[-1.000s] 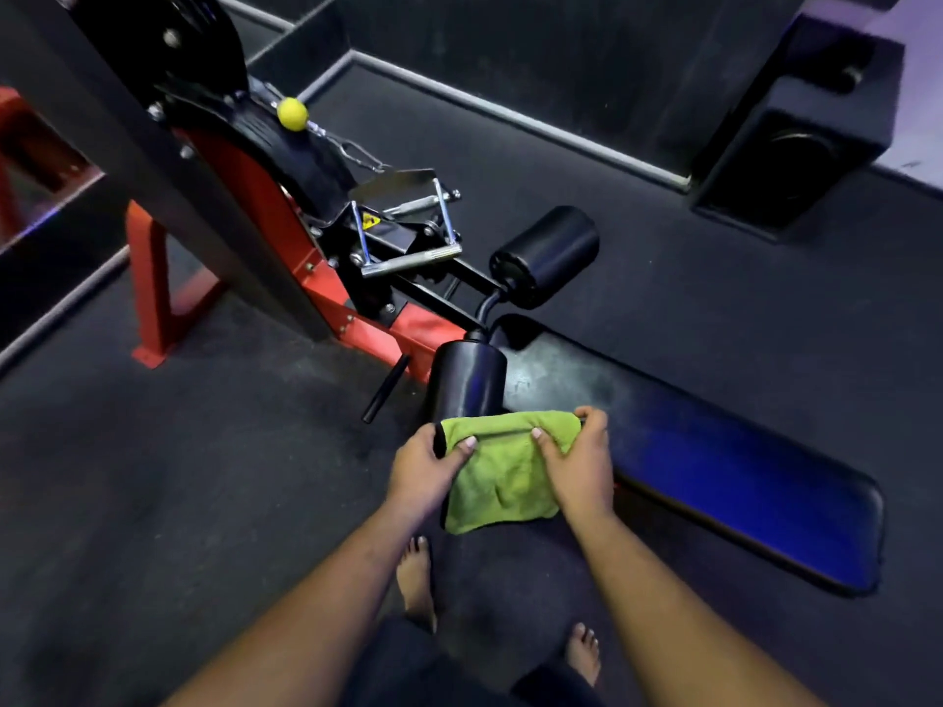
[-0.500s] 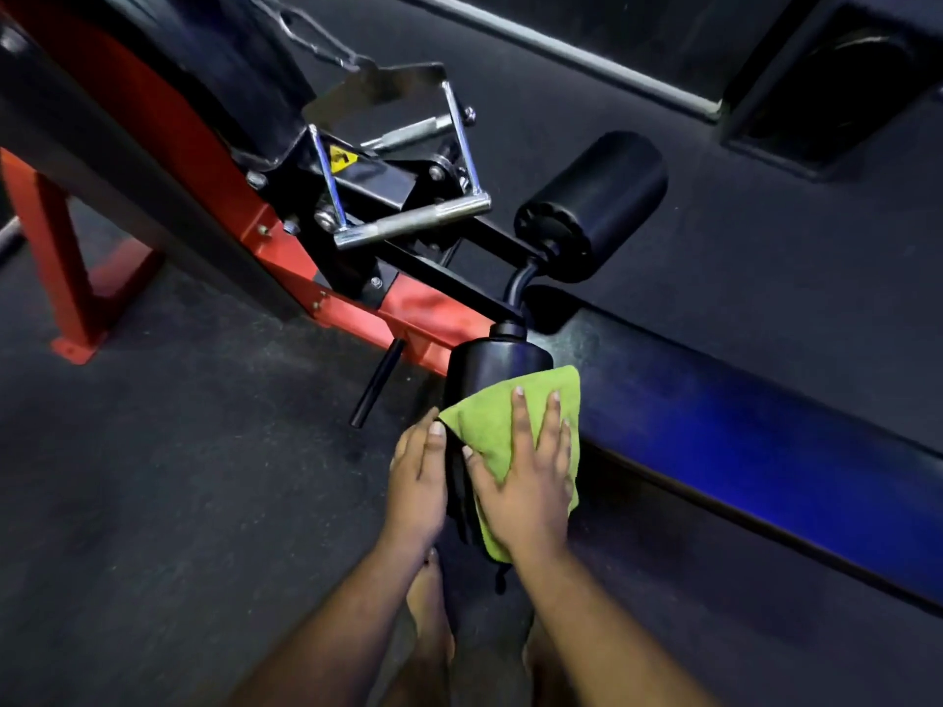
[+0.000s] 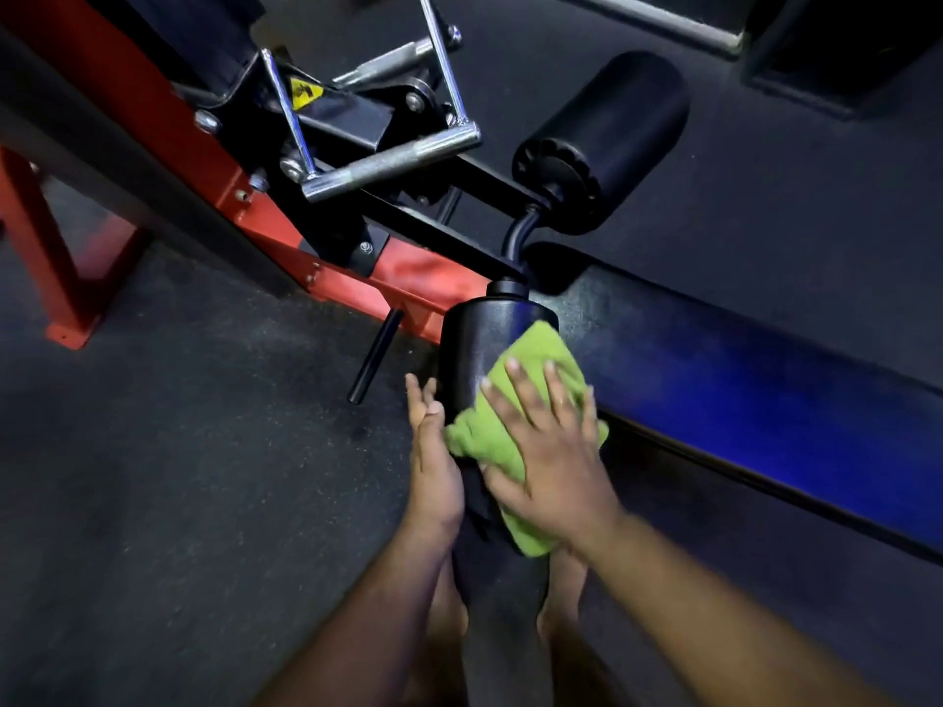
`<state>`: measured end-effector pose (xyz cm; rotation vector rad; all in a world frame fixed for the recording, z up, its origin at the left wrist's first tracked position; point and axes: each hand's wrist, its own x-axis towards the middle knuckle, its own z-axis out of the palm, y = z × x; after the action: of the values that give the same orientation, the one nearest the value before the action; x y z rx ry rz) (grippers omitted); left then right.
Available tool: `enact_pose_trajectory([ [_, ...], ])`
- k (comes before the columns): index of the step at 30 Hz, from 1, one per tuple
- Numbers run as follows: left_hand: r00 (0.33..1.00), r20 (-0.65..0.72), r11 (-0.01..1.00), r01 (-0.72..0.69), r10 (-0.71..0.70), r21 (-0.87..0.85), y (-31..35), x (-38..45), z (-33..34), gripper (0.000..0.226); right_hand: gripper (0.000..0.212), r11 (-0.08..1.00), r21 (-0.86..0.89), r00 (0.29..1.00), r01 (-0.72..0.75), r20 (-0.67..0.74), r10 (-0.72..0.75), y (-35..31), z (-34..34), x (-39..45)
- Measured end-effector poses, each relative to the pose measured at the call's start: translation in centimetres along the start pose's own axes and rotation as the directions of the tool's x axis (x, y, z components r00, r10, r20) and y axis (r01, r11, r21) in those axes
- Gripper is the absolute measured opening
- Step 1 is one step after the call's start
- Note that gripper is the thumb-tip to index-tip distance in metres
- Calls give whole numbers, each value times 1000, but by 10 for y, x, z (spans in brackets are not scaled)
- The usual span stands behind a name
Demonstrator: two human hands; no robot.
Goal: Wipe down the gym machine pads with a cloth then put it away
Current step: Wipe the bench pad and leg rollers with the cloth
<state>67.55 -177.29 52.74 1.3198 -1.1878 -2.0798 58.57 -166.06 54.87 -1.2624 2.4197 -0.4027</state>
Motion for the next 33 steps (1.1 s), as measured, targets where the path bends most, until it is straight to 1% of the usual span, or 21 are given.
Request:
enact_pose_trajectory([
  [2, 999, 51, 1000, -8, 9, -15, -1, 1, -2, 85, 87, 995, -98, 1000, 15, -9, -16, 1, -15, 55],
  [5, 996, 90, 1000, -11, 10, 16, -3, 2, -3, 80, 77, 980, -194, 999, -32, -26, 28, -17, -27, 105],
  [7, 996, 92, 1000, -15, 13, 20, 0, 1, -4, 74, 73, 969, -248, 999, 11, -40, -22, -27, -19, 82],
  [9, 999, 52, 1000, 7, -7, 0, 5, -3, -5, 70, 72, 976, -199, 995, 83, -45, -93, -30, -6, 38],
  [10, 998, 41, 999, 36, -36, 10, 7, -5, -6, 74, 73, 984, -147, 993, 104, -33, -110, -26, -1, 16],
  [11, 997, 54, 998, 44, -47, 50, 7, -6, -8, 79, 76, 988, -107, 994, 110, -13, -112, -21, 2, 3],
  [12, 997, 69, 988, 21, -31, 154, 8, -8, -9, 83, 79, 992, -75, 994, 106, 4, -106, -13, 2, 2],
  [13, 996, 87, 958, -44, 20, 284, 6, -7, -11, 85, 83, 996, -43, 997, 79, 2, -79, -6, -1, 15],
  [14, 989, 123, 898, -132, 88, 420, 6, -6, -11, 89, 86, 1000, 5, 1000, 14, -14, -14, -2, -6, 34],
  [16, 946, 240, 679, -325, 220, 659, 6, 2, -11, 104, 88, 974, 168, 983, -155, -67, 168, 4, -15, 82],
  [17, 925, 297, 574, -381, 239, 725, 6, 7, -10, 108, 88, 947, 243, 967, -212, -87, 239, 5, -20, 98],
  [18, 913, 332, 508, -407, 236, 759, 7, 7, -7, 111, 87, 927, 293, 953, -236, -118, 280, 7, -19, 103],
  [19, 907, 349, 474, -420, 235, 774, 7, 9, -4, 111, 85, 918, 328, 945, -224, -155, 286, 7, -14, 97],
  [21, 899, 348, 466, -435, 265, 770, 7, 7, 1, 110, 82, 896, 409, 939, -173, -205, 275, 3, 5, 56],
  [22, 897, 338, 482, -439, 285, 758, 7, 5, 2, 108, 81, 859, 483, 935, -169, -198, 295, 0, 16, 27],
  [24, 893, 332, 506, -447, 304, 738, 8, 4, 7, 103, 83, 733, 651, 927, -198, -120, 357, -2, 37, -16],
  [26, 885, 355, 452, -461, 301, 764, 8, 0, 8, 109, 87, 621, 741, 903, -255, -48, 428, 2, 41, -9],
  [28, 875, 381, 399, -477, 298, 783, 7, 0, 10, 109, 92, 563, 771, 865, -296, -34, 500, 12, 26, 39],
  [29, 872, 388, 390, -482, 297, 785, 7, 0, 10, 109, 91, 570, 758, 843, -319, -48, 535, 15, 13, 68],
  [31, 882, 384, 431, -469, 273, 771, 5, 0, 10, 111, 86, 624, 699, 834, -349, -72, 547, 19, -1, 96],
  [33, 895, 362, 518, -446, 262, 730, 6, -1, 8, 111, 84, 753, 600, 879, -269, -168, 447, 8, 5, 72],
])
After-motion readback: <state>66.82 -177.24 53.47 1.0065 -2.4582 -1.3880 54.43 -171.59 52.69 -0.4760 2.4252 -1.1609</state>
